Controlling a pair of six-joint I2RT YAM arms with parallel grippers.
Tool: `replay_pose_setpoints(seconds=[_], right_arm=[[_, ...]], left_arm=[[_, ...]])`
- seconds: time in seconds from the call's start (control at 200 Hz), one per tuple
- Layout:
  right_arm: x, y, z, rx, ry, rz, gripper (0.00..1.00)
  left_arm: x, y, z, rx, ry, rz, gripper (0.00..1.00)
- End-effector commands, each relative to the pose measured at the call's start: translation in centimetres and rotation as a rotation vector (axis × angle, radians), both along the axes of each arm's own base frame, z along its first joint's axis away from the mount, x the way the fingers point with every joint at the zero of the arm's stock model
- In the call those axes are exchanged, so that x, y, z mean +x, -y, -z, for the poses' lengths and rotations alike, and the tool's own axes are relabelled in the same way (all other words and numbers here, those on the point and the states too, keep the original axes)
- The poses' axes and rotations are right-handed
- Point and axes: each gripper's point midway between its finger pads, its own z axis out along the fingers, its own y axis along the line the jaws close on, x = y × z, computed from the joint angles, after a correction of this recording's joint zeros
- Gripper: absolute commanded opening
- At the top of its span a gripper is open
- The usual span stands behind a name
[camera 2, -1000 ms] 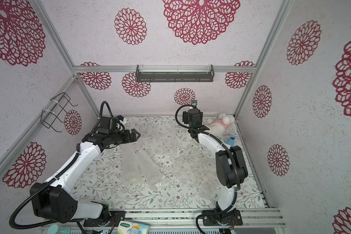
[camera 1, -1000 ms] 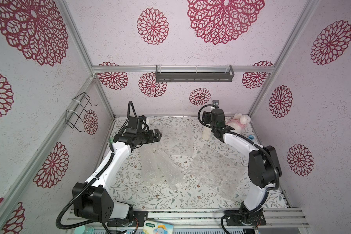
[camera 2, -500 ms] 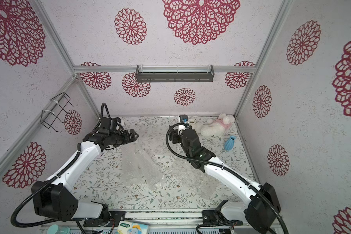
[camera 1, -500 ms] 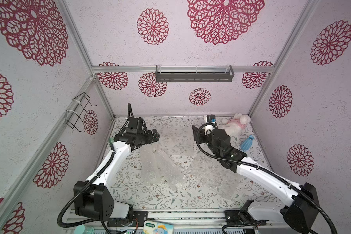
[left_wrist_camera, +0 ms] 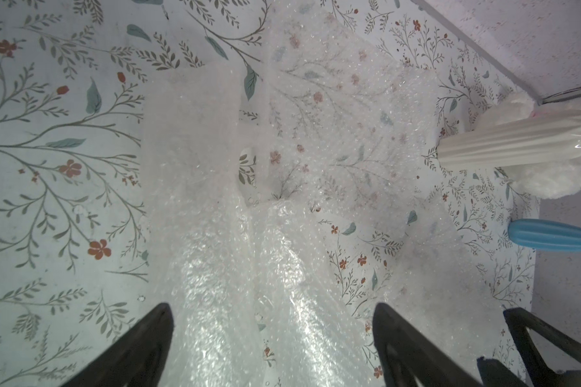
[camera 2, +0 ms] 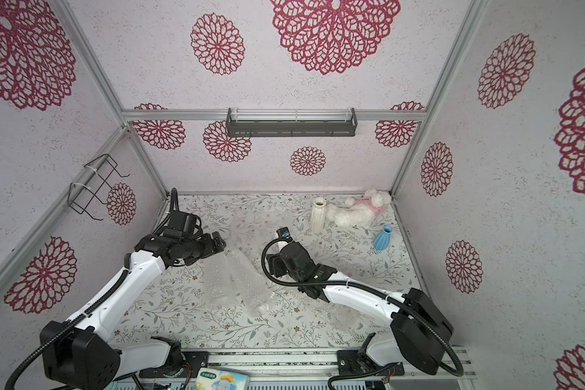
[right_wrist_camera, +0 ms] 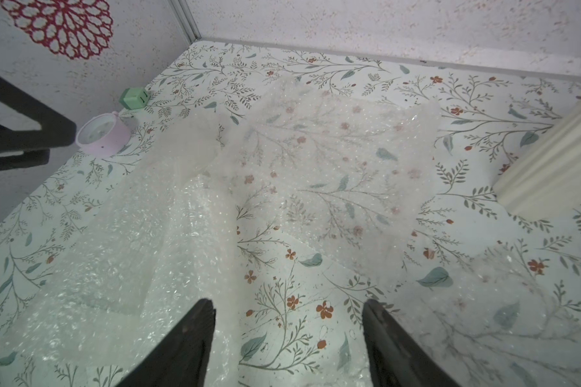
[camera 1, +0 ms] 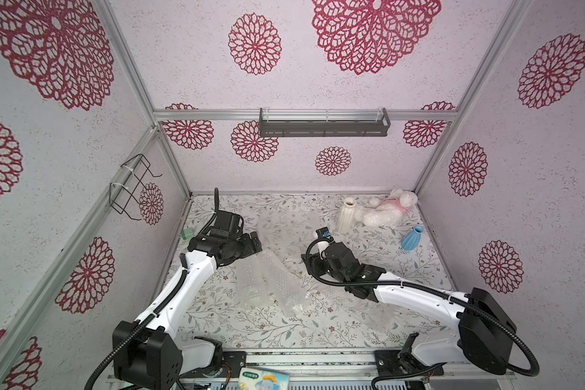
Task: Unwrap the vase from the bubble wrap
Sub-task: Adjust the bubble wrap at the center of the board.
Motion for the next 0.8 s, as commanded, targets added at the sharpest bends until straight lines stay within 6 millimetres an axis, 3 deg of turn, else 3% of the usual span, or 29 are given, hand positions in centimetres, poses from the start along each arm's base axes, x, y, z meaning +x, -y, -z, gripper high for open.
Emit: replay_pose_setpoints(seconds=[0.0, 0.175, 0.345, 0.46, 0.585, 0.796], right_arm=[[-0.9, -0.8, 0.2, 0.047, -0.036, -0.023, 0.71], [-1.3, -0.7, 1.3, 0.046, -0.056, -0.034, 0.71], [-0.3, -1.0, 2.0, 0.111, -0.115, -0.042, 0.68], [0.1, -1.5, 2.2, 0.127, -0.139, -0.057, 0.67], [0.4, -1.7, 2.4, 0.150, -0.159, -0.066, 0.66], [0.4, -1.5, 3.1, 0.187, -0.165, -0.064, 0.65]], left_arm=[[-1.3, 0.0, 0.1, -0.008, -0.001, -0.037, 0.95], [-1.4, 2.1, -0.3, -0.056, 0.032, 0.008, 0.96], [-0.9, 3.7, 1.3, -0.023, -0.023, 0.047, 0.93], [-0.8, 3.6, 2.7, 0.074, -0.075, 0.054, 0.91], [-0.8, 2.2, 3.5, 0.220, -0.113, 0.025, 0.90], [-0.7, 2.0, 4.8, 0.306, -0.166, 0.043, 0.89]])
